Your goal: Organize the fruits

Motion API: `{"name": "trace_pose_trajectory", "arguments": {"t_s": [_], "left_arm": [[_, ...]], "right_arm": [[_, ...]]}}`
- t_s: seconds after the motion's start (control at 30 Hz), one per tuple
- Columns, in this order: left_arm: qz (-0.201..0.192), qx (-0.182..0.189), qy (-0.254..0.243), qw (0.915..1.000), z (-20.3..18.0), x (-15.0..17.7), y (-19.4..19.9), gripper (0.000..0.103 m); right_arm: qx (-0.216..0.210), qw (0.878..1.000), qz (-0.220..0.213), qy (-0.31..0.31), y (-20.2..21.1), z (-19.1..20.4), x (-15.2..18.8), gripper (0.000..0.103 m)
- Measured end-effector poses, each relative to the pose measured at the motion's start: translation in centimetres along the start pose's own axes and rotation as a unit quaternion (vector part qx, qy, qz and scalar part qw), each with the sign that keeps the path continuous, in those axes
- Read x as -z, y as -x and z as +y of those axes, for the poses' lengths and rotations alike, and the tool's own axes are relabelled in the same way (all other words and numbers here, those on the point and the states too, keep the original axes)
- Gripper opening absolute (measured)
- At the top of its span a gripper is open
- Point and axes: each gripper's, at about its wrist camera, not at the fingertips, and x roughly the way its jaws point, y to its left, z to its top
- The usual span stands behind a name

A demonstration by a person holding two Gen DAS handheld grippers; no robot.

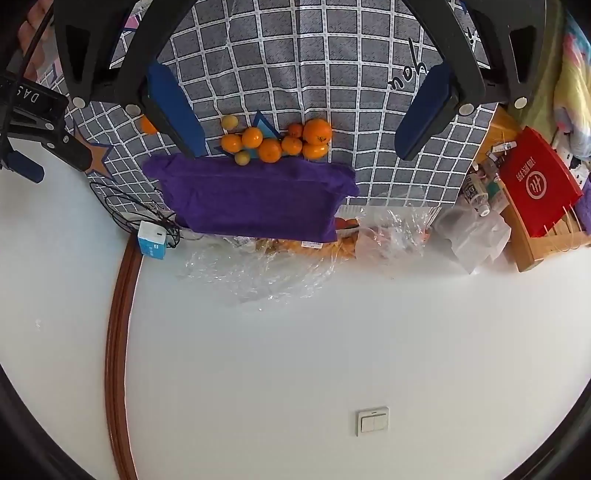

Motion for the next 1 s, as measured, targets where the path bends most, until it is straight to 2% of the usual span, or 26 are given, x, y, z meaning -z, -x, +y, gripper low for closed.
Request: {"name": "trace_pose_trajectory", "arguments": {"t_s": [1.0], "left_arm": [[-0.003, 0.0, 0.007, 1.0, 0.41, -0.04, 0.42, 0.103]], "right_arm": [[0.001, 1.0, -0.005, -0.002, 0.69, 0.38, 0.25, 0.103]]}}
